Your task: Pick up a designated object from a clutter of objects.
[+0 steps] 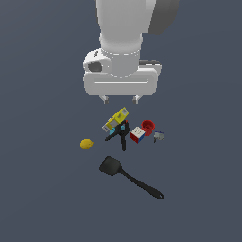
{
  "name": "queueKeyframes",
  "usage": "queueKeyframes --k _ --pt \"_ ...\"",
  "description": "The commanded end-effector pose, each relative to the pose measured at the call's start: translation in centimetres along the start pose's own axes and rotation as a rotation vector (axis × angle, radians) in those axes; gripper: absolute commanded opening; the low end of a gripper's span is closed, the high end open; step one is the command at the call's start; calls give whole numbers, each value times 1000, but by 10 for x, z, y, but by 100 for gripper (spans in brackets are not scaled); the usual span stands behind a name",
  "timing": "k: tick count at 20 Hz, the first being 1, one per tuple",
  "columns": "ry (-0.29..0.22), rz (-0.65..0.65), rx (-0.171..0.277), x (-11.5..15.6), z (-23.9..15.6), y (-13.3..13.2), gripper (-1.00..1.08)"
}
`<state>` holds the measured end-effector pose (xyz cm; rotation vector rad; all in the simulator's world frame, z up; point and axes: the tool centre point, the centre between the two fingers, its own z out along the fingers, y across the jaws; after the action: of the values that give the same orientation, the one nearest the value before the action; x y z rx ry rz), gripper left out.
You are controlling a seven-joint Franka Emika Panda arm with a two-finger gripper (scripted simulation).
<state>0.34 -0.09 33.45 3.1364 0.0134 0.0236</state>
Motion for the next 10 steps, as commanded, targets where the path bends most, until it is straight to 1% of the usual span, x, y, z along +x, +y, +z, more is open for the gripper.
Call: queueKeyframes --k 1,10 --pt "0 0 0 0 0 0 100" --pt "12 -40 -20 2 -9 4 100"
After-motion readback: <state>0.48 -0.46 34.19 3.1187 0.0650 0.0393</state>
